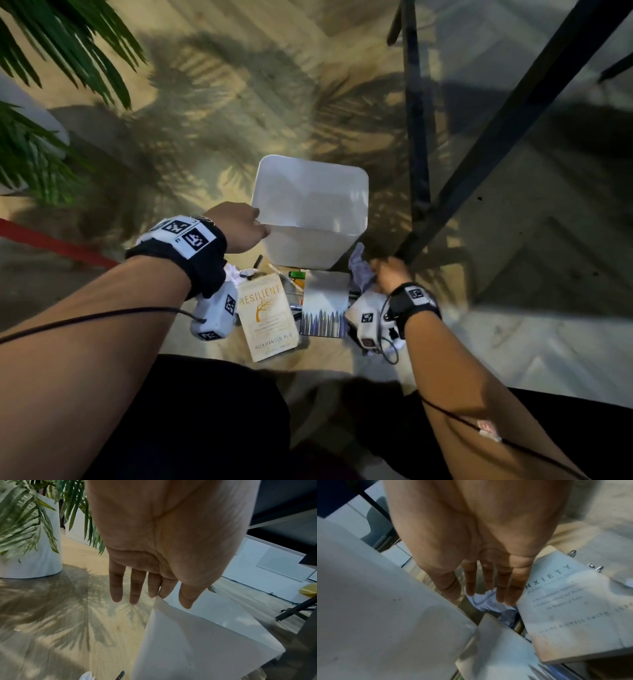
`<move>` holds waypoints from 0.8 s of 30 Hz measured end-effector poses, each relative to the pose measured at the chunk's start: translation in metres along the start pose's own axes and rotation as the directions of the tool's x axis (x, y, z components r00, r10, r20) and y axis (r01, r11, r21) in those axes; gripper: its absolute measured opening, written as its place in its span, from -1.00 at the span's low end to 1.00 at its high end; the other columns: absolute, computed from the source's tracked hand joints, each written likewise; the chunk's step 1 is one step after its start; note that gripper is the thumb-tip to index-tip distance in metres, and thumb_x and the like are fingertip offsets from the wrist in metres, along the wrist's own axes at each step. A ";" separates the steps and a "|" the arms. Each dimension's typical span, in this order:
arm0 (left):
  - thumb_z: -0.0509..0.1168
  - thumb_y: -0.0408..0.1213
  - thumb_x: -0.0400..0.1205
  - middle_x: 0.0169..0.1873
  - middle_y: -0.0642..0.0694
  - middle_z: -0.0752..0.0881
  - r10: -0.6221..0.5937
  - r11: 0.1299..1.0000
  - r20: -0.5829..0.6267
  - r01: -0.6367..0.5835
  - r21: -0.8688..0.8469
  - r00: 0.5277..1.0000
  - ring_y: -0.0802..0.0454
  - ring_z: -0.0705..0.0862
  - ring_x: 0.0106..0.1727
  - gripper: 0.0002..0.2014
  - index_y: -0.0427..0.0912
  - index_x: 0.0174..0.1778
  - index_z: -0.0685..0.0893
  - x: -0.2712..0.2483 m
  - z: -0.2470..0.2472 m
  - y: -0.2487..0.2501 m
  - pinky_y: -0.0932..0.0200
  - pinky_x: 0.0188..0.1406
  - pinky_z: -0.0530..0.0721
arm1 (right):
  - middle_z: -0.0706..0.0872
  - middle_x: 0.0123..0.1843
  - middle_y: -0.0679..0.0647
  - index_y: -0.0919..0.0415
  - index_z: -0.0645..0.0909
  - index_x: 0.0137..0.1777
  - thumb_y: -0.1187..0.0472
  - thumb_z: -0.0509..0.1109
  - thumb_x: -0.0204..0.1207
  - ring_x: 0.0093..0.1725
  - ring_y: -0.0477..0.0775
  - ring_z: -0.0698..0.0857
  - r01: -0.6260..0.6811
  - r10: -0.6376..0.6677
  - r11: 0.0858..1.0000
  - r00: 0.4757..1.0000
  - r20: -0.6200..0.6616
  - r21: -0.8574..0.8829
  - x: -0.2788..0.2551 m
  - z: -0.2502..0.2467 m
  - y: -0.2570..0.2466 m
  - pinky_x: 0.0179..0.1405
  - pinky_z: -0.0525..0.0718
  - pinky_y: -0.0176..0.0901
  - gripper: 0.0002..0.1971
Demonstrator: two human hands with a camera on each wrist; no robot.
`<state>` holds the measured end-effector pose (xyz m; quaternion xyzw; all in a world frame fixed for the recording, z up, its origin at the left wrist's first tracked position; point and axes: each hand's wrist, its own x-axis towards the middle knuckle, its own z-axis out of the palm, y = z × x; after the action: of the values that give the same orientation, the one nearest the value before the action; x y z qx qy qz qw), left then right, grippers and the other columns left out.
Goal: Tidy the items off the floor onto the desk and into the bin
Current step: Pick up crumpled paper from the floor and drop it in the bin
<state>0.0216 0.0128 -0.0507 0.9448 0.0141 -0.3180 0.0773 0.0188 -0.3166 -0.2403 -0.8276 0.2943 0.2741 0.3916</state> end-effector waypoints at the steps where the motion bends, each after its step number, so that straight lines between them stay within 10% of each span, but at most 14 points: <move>1: 0.06 0.12 0.80 0.56 -0.20 0.53 -0.006 1.000 -0.004 0.006 0.004 1.000 -0.22 0.49 0.54 -0.43 -0.17 0.63 0.46 0.000 -0.001 0.001 -0.01 0.42 0.47 | 0.72 0.20 0.21 0.30 0.70 0.29 0.10 0.25 0.73 0.12 0.17 0.70 0.011 -0.009 0.999 0.998 0.056 -0.039 0.001 0.010 0.006 0.36 0.74 0.22 -0.66; 6: 0.06 0.13 0.80 0.67 -0.16 0.39 -0.028 0.999 -0.005 0.028 -0.015 1.000 -0.18 0.35 0.65 -0.39 -0.11 0.73 0.32 0.001 0.000 0.004 0.02 0.52 0.34 | 0.51 0.65 0.26 -0.06 0.64 0.49 0.00 0.47 0.42 0.59 0.29 0.56 0.213 -0.184 0.963 0.967 0.178 -0.164 0.023 0.050 0.026 0.60 0.55 0.21 -0.43; 9: 0.06 0.15 0.80 0.71 -0.12 0.33 -0.035 0.999 -0.009 0.035 -0.016 0.999 -0.17 0.30 0.69 -0.37 -0.07 0.76 0.27 0.000 -0.003 0.005 0.01 0.57 0.30 | 0.11 0.83 0.27 -0.12 0.44 0.69 0.11 0.40 0.64 0.78 0.36 0.24 0.237 -0.159 0.902 0.960 0.230 -0.362 0.025 0.052 0.015 0.69 0.42 0.01 -0.39; 12: 0.06 0.17 0.79 0.71 -0.13 0.33 -0.043 0.999 0.003 0.043 -0.015 0.999 -0.18 0.31 0.69 -0.36 -0.06 0.76 0.27 -0.001 -0.005 0.008 0.00 0.56 0.30 | 0.23 0.81 0.29 0.03 0.16 0.82 0.18 0.35 0.70 0.76 0.40 0.28 0.242 -0.152 0.849 0.963 0.222 -0.469 0.037 0.055 0.018 0.60 0.49 0.07 -0.27; 17: 0.06 0.17 0.79 0.71 -0.14 0.32 -0.055 0.998 0.009 0.055 -0.019 0.998 -0.18 0.29 0.70 -0.36 -0.07 0.75 0.28 -0.001 -0.005 0.009 0.01 0.57 0.29 | 0.41 0.70 0.32 0.32 0.31 0.72 0.26 0.12 0.84 0.65 0.30 0.46 0.221 -0.093 0.797 0.965 0.246 -0.562 0.029 0.057 0.021 0.64 0.42 0.05 -0.53; 22: 0.05 0.18 0.79 0.70 -0.13 0.34 -0.069 0.997 0.014 0.070 -0.020 0.998 -0.18 0.30 0.69 -0.35 -0.07 0.75 0.28 -0.001 -0.004 0.011 0.02 0.55 0.31 | 0.15 0.84 0.27 -0.15 -0.51 0.76 0.43 0.29 0.65 0.76 0.43 0.30 0.262 -0.160 0.798 0.960 0.229 -0.542 0.049 0.058 0.020 0.60 0.51 0.23 0.08; 24: 0.06 0.19 0.78 0.71 -0.12 0.32 -0.077 0.997 0.017 0.078 -0.024 0.997 -0.17 0.29 0.70 -0.34 -0.06 0.76 0.27 -0.001 -0.003 0.009 0.02 0.57 0.29 | 0.25 0.80 0.28 -0.01 -0.43 0.81 0.48 0.32 0.61 0.72 0.44 0.36 0.284 -0.183 0.791 0.955 0.234 -0.542 0.048 0.056 0.018 0.62 0.52 0.20 0.08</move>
<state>0.0238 0.0042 -0.0464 0.9400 0.0540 -0.3279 0.0769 0.0256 -0.2938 -0.3122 -0.9101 0.0598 0.3680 0.1810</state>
